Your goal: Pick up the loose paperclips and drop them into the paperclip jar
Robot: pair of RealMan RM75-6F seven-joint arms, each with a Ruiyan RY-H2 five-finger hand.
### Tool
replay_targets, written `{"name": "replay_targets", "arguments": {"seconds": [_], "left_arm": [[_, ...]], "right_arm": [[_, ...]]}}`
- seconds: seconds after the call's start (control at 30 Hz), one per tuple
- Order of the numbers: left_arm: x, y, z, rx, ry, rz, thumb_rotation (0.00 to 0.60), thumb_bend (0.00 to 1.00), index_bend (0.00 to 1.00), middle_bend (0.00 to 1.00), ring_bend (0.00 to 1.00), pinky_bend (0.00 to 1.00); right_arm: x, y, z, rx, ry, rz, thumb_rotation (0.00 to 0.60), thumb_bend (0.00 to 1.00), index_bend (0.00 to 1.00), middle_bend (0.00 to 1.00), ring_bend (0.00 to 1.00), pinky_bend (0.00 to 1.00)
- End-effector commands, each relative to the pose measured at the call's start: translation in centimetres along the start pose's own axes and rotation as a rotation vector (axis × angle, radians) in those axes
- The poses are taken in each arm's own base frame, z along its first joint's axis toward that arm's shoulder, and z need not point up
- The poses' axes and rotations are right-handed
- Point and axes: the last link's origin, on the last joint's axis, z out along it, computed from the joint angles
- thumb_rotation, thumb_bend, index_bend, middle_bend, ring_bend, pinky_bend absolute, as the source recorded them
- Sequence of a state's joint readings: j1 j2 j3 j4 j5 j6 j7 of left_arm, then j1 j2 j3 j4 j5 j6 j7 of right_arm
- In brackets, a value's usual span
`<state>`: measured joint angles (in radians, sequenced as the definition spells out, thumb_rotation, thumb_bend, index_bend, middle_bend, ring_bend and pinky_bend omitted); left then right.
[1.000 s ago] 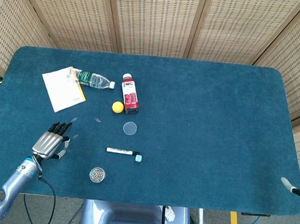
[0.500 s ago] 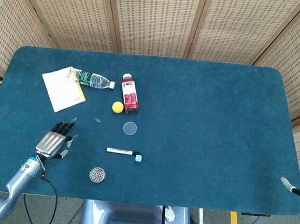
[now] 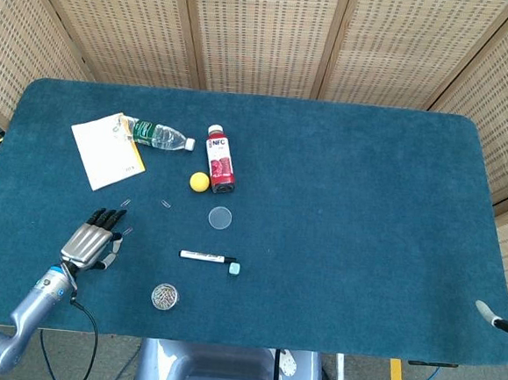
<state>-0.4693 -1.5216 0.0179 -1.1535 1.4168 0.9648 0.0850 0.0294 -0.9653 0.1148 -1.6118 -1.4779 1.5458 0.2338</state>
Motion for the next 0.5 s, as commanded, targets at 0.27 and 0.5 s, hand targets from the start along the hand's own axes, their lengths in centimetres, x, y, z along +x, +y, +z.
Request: {"name": "replay_targets", "arguments": {"seconds": [0.27,0.5], "left_arm": [[0.0,0.0,-0.1,0.008,-0.002,0.001,0.6,0.46,0.66,0.0,0.0,0.0],[3.3,1.6,-1.9,-0.114,0.159,-0.086,0.6,0.5,0.68,0.0,0.0,0.0]], "right_arm": [[0.0,0.0,0.0,0.0,0.001,0.001,0.6,0.0,0.04,0.0,0.0,0.0],[0.1,0.0,0.0,0.0,0.001,0.003,0.6,0.0,0.04,0.0,0.0,0.0]]}}
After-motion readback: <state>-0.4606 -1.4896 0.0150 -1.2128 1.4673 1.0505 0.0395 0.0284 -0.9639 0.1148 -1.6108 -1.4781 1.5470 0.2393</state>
